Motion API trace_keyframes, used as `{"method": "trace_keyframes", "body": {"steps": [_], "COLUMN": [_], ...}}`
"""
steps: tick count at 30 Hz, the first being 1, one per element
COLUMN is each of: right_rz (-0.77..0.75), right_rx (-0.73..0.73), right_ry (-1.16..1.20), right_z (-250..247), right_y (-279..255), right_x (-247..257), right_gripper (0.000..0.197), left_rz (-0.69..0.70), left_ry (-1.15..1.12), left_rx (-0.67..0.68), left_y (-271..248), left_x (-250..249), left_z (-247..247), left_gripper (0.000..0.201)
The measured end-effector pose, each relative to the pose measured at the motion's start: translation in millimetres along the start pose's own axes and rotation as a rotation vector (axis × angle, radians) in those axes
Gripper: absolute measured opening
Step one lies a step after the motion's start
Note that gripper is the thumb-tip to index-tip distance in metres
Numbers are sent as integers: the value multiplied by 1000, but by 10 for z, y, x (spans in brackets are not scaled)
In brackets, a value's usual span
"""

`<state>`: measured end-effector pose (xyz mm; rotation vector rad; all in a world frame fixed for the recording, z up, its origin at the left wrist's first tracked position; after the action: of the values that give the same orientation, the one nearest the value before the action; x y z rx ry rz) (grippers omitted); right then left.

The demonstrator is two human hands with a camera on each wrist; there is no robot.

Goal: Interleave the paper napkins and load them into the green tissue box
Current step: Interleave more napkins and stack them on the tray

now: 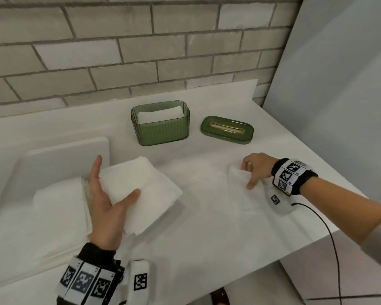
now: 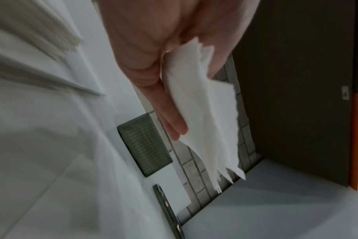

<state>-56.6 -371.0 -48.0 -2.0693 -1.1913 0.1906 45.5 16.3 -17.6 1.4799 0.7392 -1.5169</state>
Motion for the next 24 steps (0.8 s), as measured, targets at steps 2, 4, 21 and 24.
{"method": "trace_keyframes", "body": {"steps": [2, 4, 21, 24], "right_rz": [10, -21, -915, -917], "right_rx": [18, -3, -69, -103], "right_ry": [31, 68, 706, 711], "right_z": [-11, -71, -243, -183], "right_y": [-41, -143, -1194, -1077], "right_x": [-4, 62, 1668, 1745], "right_gripper": [46, 27, 98, 96], "left_rz": [-4, -45, -257, -199], "left_ry": [50, 82, -567, -390], "left_rx": [58, 122, 266, 200], "left_y": [-27, -43, -32, -24], "left_x": [46, 95, -281, -303], "left_z": [94, 175, 852, 785], "left_gripper": [74, 53, 62, 37]}}
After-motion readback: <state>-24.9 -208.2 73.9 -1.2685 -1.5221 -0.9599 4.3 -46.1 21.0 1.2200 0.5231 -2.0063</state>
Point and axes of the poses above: each hand's wrist, its own y-axis towards the middle knuckle, its own z-axis out of the palm, x = y × z, the point moved 4 cm from there along y, towards the middle knuckle, and after that the axes turned 11 degrees about x, right-handed, at the moved point
